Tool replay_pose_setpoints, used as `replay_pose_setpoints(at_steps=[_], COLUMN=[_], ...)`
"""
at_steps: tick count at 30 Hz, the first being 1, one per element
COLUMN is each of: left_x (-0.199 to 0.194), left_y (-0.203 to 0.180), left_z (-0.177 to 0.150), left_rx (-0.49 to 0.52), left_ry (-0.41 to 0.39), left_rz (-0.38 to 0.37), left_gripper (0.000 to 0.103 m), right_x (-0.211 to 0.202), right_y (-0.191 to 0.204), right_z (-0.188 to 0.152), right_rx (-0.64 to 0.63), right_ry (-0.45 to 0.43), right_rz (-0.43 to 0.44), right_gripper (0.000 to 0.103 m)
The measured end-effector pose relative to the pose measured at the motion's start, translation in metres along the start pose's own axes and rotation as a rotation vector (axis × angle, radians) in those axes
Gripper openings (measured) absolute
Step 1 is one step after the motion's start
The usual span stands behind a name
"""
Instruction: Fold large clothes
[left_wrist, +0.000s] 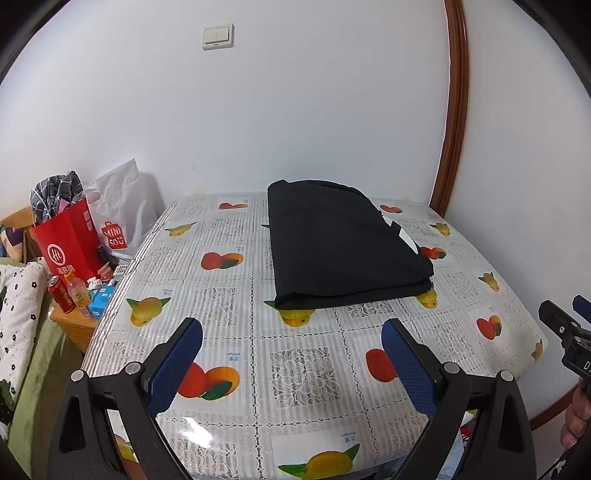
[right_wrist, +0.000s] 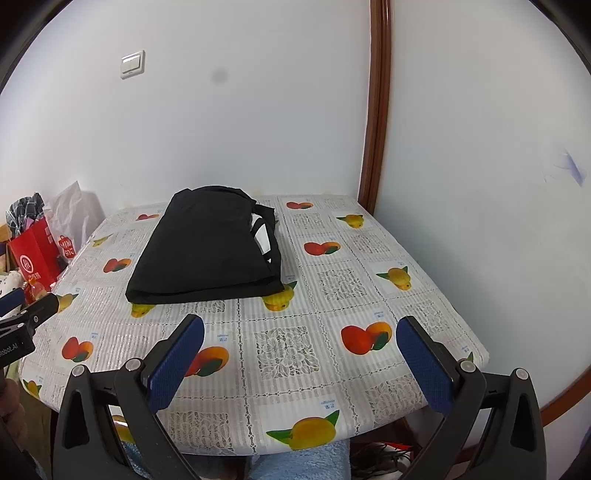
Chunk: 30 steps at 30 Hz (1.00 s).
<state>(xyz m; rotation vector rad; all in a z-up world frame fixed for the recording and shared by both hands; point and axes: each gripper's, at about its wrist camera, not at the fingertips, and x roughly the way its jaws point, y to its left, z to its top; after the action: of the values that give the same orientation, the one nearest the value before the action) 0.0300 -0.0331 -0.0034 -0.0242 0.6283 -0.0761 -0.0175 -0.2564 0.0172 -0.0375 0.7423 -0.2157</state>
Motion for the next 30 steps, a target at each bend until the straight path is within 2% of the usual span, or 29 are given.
replay_pose_setpoints(at_steps=[30], left_x=[-0.005], left_y=[-0.006], left_z=[0.0017], left_rx=[0.015], left_ry=[-0.005], left_rz=[-0.004], left_gripper=[0.098], right_x=[-0.0034], right_y=[-0.0025], right_z=[-0.0004], right_rx=[-0.004], right_ry=[-0.011], right_rz=[0.004], right_gripper=[0.102])
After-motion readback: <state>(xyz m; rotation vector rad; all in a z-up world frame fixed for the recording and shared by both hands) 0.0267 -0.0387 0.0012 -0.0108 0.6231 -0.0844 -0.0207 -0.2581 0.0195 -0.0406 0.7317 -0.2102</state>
